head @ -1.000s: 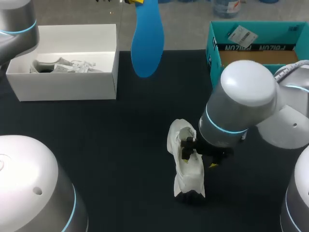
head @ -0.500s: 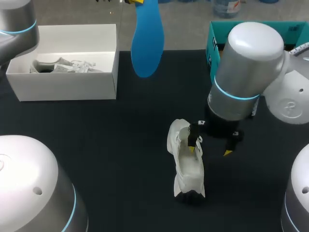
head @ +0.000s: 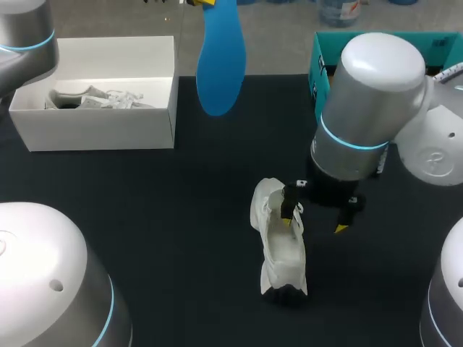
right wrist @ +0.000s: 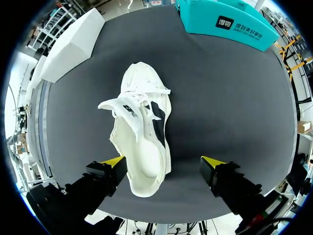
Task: Take the shoe out of the shoebox, open the shoe tongue, remove and reinsert the insole, then place the shoe into the shoebox
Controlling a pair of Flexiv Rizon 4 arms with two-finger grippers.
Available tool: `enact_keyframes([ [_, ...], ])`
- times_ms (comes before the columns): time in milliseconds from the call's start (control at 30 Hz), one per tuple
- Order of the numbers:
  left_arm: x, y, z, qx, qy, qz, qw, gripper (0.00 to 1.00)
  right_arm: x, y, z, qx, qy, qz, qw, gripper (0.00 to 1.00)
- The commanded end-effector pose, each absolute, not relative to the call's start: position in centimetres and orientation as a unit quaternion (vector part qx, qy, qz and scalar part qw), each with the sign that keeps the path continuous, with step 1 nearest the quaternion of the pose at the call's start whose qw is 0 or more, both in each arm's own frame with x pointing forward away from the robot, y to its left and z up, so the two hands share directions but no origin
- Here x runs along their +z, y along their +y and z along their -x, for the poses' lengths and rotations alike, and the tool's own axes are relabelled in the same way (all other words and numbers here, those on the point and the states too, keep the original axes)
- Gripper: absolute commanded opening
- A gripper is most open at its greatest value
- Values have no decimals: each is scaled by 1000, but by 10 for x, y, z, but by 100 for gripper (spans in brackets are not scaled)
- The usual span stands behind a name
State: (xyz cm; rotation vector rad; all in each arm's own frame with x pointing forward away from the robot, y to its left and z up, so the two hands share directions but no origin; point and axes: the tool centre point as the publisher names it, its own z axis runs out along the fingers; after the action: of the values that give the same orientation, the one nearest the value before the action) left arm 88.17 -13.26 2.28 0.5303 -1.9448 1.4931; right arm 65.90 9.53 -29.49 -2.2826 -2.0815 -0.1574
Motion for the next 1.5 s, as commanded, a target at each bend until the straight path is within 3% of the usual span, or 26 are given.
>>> enact_keyframes([
  [33, 22, -133, -880, 567, -736, -201, 310, 0, -294, 87, -660, -101, -641, 754, 101, 100],
  [333, 22, -133, -880, 567, -736, -201, 310, 0, -277, 98, -662, -194, -586, 744, 257, 100],
  [667, 22, -133, -880, 567, -736, -201, 310, 0, -252, 109, -669, -313, -591, 663, 336, 100],
  [967, 22, -133, -880, 567, -736, -201, 310, 0, -232, 119, -683, -398, -592, 588, 382, 100],
  [1500, 22, -133, -880, 567, -736, -201, 310, 0, -212, 136, -693, -417, -589, 563, 403, 100],
])
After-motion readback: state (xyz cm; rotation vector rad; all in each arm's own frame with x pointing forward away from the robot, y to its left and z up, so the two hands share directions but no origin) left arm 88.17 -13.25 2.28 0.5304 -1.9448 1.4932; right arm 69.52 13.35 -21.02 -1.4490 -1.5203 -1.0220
